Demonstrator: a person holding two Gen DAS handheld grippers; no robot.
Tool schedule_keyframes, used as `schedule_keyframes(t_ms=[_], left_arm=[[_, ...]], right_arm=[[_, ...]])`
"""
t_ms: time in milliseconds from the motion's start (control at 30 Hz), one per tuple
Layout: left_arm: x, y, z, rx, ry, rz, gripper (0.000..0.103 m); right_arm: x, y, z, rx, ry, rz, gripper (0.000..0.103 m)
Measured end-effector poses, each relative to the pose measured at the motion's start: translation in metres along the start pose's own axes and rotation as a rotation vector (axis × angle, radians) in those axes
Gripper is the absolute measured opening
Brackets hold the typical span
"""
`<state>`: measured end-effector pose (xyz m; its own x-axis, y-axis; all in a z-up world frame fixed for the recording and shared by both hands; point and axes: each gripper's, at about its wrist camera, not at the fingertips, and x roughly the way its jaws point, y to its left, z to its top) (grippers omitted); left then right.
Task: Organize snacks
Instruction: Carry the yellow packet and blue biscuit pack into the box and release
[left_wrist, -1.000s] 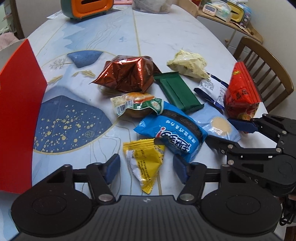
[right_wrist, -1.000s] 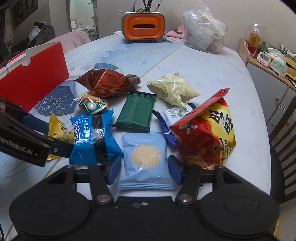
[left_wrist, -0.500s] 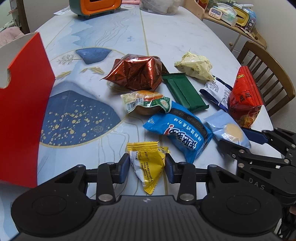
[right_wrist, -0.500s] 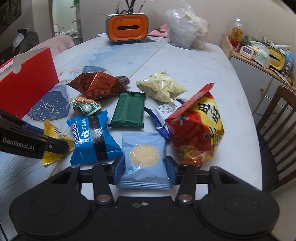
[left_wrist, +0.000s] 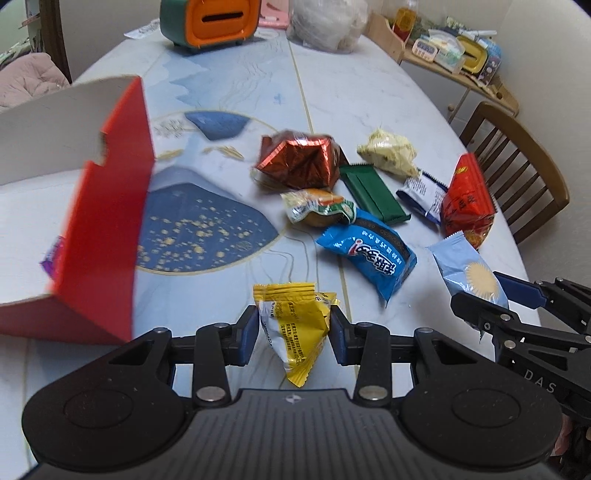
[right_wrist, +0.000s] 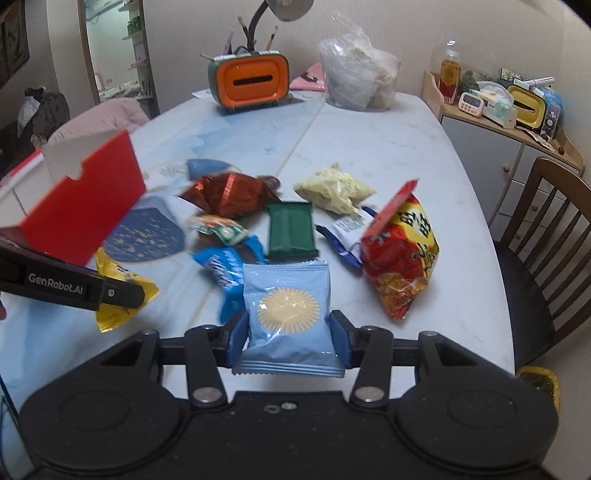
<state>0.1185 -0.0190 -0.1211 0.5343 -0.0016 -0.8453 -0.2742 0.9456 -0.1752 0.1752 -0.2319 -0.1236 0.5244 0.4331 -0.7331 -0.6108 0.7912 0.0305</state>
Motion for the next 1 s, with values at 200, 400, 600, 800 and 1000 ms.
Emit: schedule_keyframes(t_ms=[200,400,600,800,1000], left_arm=[[-0.037,0.022,0.003,-0.007,-0.041,-0.013,0.039],[-0.068,0.047,0.005,-0.013,-0.080,-0.011,0.039],[-0.094,0.073,0.009,-0.015,-0.125,-0.008,0.039],[-0.113,0.106,0.015,-0.025,-0.166,0.014,0.039],[-0.128,0.145,0.023,-0.047,-0.198,0.047,0.039]], right_arm=[[-0.027,0.029,0.013,0.003,-0.048,0.031,0.046],[-0.045,0.063,0.030,-0.011,-0.096,0.063,0.046],[-0.051,0.100,0.049,-0.038,-0.139,0.096,0.046],[-0.047,0.141,0.068,-0.092,-0.172,0.123,0.046],[-0.035,0.179,0.087,-0.128,-0.186,0.153,0.046]])
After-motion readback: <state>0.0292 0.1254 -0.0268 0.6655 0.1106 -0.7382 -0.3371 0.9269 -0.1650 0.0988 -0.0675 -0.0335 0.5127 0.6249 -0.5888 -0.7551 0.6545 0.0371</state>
